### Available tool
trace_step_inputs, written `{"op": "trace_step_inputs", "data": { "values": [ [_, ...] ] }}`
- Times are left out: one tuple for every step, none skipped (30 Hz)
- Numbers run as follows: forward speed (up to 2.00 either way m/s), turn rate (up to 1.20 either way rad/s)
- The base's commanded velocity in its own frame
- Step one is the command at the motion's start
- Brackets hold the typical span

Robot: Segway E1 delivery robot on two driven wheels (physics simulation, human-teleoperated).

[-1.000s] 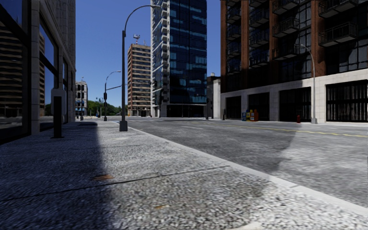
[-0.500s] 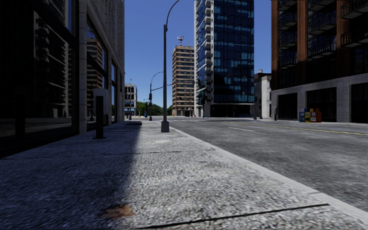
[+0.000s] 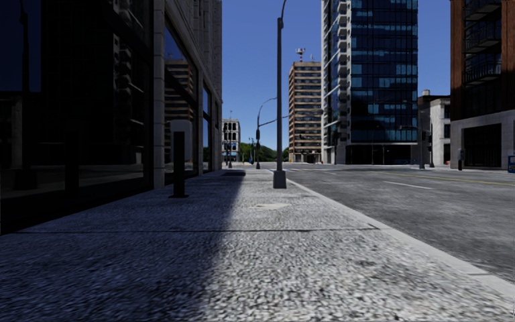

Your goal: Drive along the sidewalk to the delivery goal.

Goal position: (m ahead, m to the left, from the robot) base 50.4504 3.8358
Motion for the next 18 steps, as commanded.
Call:
{"op": "trace_step_inputs", "data": {
  "values": [
    [2.00, 0.00],
    [2.00, 0.00],
    [2.00, 0.00],
    [2.00, 0.00],
    [2.00, 0.00],
    [2.00, 0.00],
    [2.00, 0.00],
    [2.00, 0.00],
    [2.00, 0.00],
    [2.00, 0.00],
    [2.00, 0.00],
    [2.00, 0.00],
    [2.00, 0.00],
    [2.00, 0.00],
    [2.00, 0.00],
    [2.00, 0.00],
    [2.00, 0.00],
    [2.00, 0.00]
  ]
}}
